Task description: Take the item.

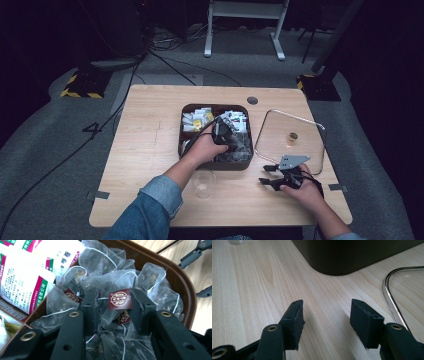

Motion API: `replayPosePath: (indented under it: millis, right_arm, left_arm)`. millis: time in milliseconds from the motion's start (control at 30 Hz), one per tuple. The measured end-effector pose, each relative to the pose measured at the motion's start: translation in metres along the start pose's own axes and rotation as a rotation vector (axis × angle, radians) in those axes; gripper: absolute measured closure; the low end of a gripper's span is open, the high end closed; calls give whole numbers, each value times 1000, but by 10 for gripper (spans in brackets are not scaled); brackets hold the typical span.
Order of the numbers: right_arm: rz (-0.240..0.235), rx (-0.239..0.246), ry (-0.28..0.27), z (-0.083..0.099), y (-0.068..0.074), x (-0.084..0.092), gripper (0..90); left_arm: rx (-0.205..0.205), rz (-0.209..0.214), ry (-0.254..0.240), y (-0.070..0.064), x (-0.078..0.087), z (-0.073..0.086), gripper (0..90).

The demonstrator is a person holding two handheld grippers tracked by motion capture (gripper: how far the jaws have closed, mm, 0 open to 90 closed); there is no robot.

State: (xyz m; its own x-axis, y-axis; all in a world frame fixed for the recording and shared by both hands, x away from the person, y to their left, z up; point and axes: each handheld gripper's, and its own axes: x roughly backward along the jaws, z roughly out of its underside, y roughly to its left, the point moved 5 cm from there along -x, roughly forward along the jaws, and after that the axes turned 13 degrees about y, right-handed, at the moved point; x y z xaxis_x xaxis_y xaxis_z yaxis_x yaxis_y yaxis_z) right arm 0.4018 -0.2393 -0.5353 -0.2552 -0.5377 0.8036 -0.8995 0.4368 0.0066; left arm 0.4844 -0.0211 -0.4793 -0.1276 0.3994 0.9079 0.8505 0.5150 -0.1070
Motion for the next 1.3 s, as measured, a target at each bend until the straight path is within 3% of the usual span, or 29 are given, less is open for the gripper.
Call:
replayPosePath:
  millis: [167,333,400,567,800,1300]
  right_arm:
    - [0,0,0,0,0,0,446]
    - [0,0,0,0,0,0,446]
    - [-2,0,0,0,0,0,447]
    - [-2,-2,-1,0,0,0,447]
    - [-2,-3,-1,0,0,0,447]
    - [-1,-4,-1,0,0,0,447]
  left_arm:
    - [-4,-8,18,0,-2,0,643]
    - [-47,-45,47,-4,-2,2,728]
    - [-46,-43,43,-4,0,2,794]
    - [-32,-12,15,-2,5,4,818]
    - [-25,25,-43,-4,15,4,819]
    - [-11,83,-228,-3,55,8,820]
